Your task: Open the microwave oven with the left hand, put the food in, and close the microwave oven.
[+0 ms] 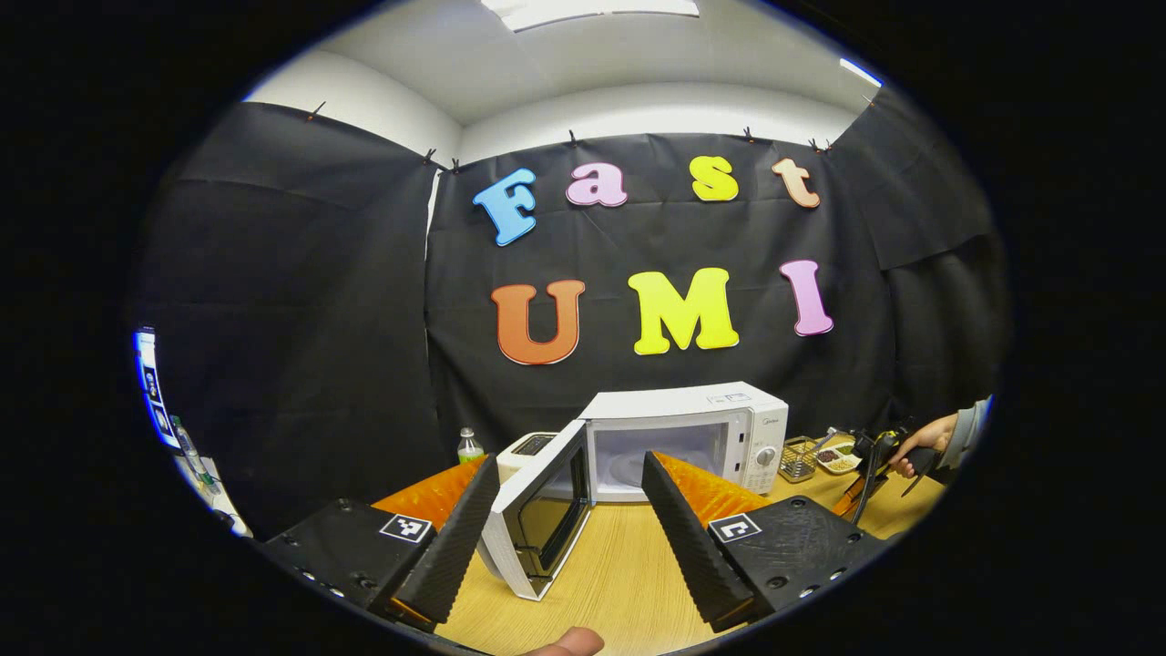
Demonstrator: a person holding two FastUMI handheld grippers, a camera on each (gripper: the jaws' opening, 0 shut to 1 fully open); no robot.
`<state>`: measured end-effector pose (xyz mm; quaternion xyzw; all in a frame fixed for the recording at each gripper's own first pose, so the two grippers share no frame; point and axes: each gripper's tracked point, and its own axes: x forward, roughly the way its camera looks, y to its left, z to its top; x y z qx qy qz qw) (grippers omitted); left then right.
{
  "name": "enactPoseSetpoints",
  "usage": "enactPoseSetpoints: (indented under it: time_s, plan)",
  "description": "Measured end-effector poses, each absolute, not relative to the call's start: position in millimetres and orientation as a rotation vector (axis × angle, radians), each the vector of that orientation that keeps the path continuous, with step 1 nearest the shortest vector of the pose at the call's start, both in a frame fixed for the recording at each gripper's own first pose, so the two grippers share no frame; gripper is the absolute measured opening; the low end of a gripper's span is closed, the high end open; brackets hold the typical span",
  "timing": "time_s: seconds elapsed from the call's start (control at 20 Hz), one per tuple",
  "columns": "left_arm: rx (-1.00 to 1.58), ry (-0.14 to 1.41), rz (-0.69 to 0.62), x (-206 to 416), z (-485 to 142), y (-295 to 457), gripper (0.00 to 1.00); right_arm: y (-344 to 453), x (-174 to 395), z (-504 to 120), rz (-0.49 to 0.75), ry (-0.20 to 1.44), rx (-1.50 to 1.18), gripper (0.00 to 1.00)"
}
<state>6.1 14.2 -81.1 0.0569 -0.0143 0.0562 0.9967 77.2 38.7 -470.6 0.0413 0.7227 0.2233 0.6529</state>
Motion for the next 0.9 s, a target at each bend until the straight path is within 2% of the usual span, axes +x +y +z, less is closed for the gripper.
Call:
enactPoseSetpoints:
  time_s: [0.45, 0.7, 0.75, 0.8, 0.9]
  plan:
    - [0.06, -0.034, 0.116, -1, -88, 39, 0.94, 107, 42, -407, 0.521, 1.543, 0.298, 0.04]
    - [0.06, -0.023, 0.117, 1, -95, 60, 0.95, 168, 25, -411, 0.46, 1.535, 0.402, 0.04]
    - [0.068, -0.019, 0.118, 1, -95, 65, 0.95, 183, 27, -415, 0.461, 1.515, 0.423, 0.0]
    - [0.075, -0.017, 0.12, 2, -97, 69, 0.84, 197, 27, -417, 0.462, 1.503, 0.445, 0.04]
    - [0.082, -0.021, 0.117, 2, -97, 76, 0.84, 224, 30, -419, 0.463, 1.485, 0.517, 0.04]
